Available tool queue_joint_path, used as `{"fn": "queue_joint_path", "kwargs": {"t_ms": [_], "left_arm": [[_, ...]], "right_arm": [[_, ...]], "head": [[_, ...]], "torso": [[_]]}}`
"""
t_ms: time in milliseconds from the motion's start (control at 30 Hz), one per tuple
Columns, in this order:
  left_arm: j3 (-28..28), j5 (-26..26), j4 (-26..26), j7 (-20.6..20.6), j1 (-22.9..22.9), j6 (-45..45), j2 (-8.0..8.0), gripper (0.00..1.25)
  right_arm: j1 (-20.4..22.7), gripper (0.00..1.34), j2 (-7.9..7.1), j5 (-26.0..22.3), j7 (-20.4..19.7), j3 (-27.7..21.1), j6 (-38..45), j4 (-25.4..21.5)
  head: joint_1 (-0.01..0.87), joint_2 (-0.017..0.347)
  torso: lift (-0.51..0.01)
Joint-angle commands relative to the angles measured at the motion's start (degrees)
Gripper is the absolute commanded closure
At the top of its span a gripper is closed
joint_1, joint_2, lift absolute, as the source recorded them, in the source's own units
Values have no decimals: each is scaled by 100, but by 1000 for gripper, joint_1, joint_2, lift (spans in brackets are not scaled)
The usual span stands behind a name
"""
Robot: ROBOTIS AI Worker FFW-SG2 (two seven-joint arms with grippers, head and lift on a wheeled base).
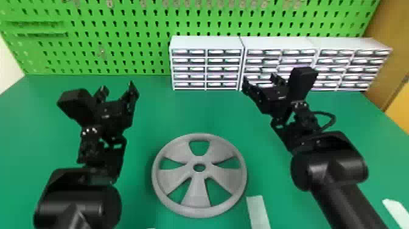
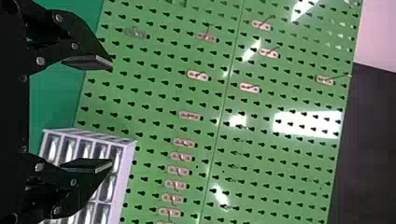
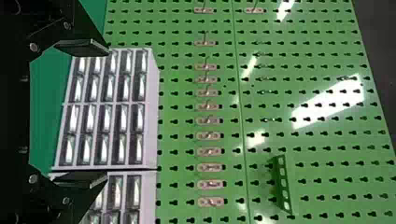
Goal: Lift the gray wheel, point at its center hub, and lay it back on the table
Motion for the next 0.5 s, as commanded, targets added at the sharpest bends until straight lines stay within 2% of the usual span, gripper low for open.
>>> {"fn": "queue_joint_path", "kwargs": {"t_ms": [0, 133, 467], "left_arm": [[119, -155, 131, -158, -479, -44, 0, 504], [242, -374, 184, -369, -980, -123, 9, 501], [-83, -612, 272, -378, -2141, -431, 334, 504]], "right_arm": [[-337, 340, -79, -16, 1, 42, -16, -64], [-706, 338, -123, -16, 1, 86, -104, -135], [-1593, 338, -184, 63, -386, 24, -209, -724]], "head": [[692, 48], [692, 48], [692, 48]], "torso": [[-96], [-96], [-96]]}}
